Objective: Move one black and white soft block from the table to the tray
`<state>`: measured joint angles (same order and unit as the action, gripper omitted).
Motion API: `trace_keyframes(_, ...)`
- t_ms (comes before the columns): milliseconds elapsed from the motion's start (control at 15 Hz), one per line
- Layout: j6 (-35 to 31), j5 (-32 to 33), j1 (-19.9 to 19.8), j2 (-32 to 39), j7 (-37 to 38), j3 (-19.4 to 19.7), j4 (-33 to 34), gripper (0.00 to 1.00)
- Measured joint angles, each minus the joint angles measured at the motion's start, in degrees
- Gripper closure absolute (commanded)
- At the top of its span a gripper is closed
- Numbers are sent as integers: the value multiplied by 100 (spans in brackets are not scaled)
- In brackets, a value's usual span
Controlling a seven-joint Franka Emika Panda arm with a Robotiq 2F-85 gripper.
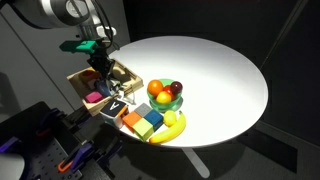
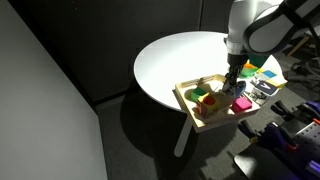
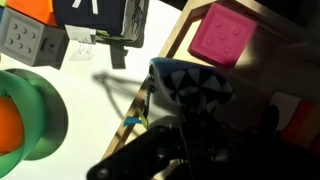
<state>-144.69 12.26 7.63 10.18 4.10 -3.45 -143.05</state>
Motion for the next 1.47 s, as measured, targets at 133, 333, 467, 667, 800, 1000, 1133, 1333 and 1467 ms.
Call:
trace_keyframes(133, 0, 0, 0, 1, -1, 0, 0, 88)
trace_keyframes(333, 0, 0, 0, 2, -1, 0, 1, 95)
trace_keyframes(467, -2, 0, 0, 0, -1, -3, 2, 95)
trace_keyframes(667, -2, 0, 21, 0, 2, -20, 28, 95)
trace_keyframes(800, -2, 0, 54, 1, 9, -42, 72, 95)
trace_keyframes(1000, 1, 0, 113, 3, 23, -61, 171, 95)
trace_keyframes(1133, 6, 0, 137, 9, 35, -61, 256, 95)
trace_keyframes(1333, 30, 20, 141, 59, 41, -59, 413, 95)
trace_keyframes(1467, 44, 85, 141, 148, 49, -50, 554, 95)
